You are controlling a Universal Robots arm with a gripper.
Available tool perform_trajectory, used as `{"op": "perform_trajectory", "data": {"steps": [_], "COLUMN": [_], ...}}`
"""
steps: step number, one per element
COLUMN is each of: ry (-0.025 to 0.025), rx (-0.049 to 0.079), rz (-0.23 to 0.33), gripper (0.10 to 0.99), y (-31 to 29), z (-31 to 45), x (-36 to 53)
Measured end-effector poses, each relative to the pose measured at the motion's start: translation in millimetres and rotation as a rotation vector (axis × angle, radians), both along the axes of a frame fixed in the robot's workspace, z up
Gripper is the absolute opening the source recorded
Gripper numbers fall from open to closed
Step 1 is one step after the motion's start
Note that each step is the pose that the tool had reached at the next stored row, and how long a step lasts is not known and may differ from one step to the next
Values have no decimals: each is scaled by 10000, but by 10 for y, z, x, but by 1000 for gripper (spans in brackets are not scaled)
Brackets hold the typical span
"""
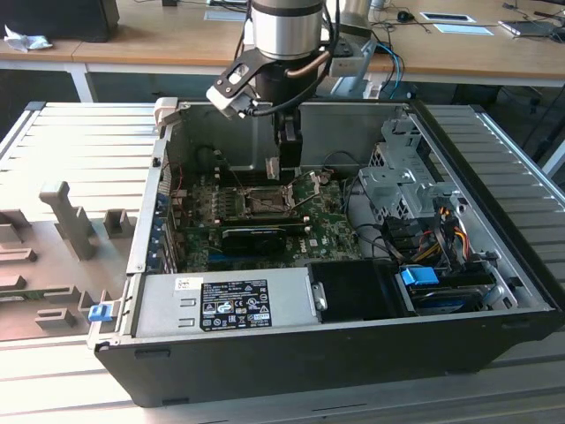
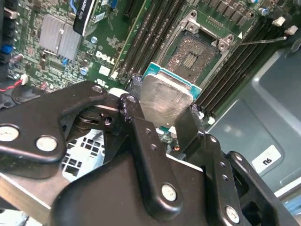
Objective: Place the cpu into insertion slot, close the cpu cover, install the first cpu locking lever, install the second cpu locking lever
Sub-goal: 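Place the cpu into insertion slot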
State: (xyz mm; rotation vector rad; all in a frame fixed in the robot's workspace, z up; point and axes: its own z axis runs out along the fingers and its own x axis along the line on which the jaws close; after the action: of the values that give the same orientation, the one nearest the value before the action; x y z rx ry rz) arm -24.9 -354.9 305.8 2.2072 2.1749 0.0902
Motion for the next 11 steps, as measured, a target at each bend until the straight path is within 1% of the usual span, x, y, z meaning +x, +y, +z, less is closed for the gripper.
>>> {"op": "perform_trajectory", "data": {"steps": [3, 7, 8, 11], "ry": [1, -2, -5, -6], "rx": [-5, -5, -4, -6], "rz": [631, 726, 735, 735], "gripper": [529, 529, 529, 529], "y": [12, 18, 23, 29], "z": [-49, -119, -159, -220], "x": [-1, -8, -9, -10]}}
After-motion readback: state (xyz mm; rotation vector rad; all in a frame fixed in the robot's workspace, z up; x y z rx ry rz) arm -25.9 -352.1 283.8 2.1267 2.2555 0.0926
